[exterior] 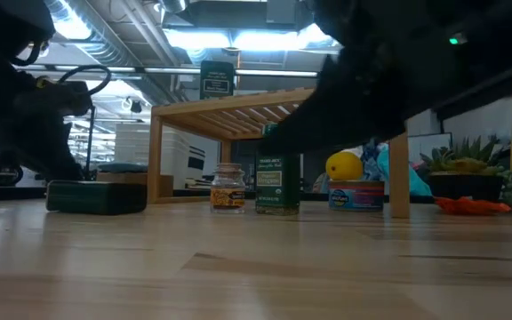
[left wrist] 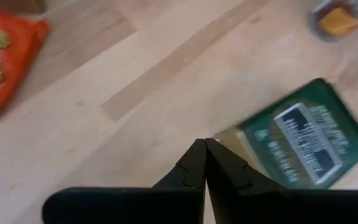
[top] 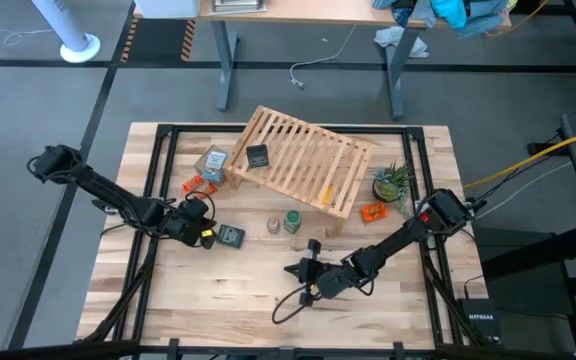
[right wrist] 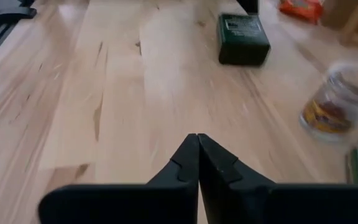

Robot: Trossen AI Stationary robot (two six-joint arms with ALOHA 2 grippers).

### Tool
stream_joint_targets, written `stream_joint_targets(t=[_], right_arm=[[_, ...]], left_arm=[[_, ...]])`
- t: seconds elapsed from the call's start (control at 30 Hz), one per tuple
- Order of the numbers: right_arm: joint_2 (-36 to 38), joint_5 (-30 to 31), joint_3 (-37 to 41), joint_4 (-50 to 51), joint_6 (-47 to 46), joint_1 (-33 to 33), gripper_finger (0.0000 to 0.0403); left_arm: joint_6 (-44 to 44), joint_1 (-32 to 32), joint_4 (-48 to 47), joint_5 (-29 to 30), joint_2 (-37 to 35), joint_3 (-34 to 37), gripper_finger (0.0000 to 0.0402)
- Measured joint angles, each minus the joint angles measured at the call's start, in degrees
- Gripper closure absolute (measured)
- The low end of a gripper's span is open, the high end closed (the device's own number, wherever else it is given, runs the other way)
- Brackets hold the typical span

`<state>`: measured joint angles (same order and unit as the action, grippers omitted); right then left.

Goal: Shelf spices
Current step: Put the green seasoning can on the shelf

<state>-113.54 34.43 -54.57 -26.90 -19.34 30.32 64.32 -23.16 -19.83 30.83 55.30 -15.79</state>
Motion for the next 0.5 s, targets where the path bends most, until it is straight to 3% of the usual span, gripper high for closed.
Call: stream_joint_targets(t=[0.33, 0.5], right_arm=[[-4.94, 0.26, -7.12, -0.04, 6.04, -3.89, 0.04], [-6.97, -4.1, -9.53, -0.09, 5.62, -6.59, 0.0399]], left_arm=[[-2.7, 0.01, 10.09, -1.34, 7.79, -0.02, 0.0401], [-2.82, -0.21, 15.91, -3.07, 12.99, -0.04, 0.0401]])
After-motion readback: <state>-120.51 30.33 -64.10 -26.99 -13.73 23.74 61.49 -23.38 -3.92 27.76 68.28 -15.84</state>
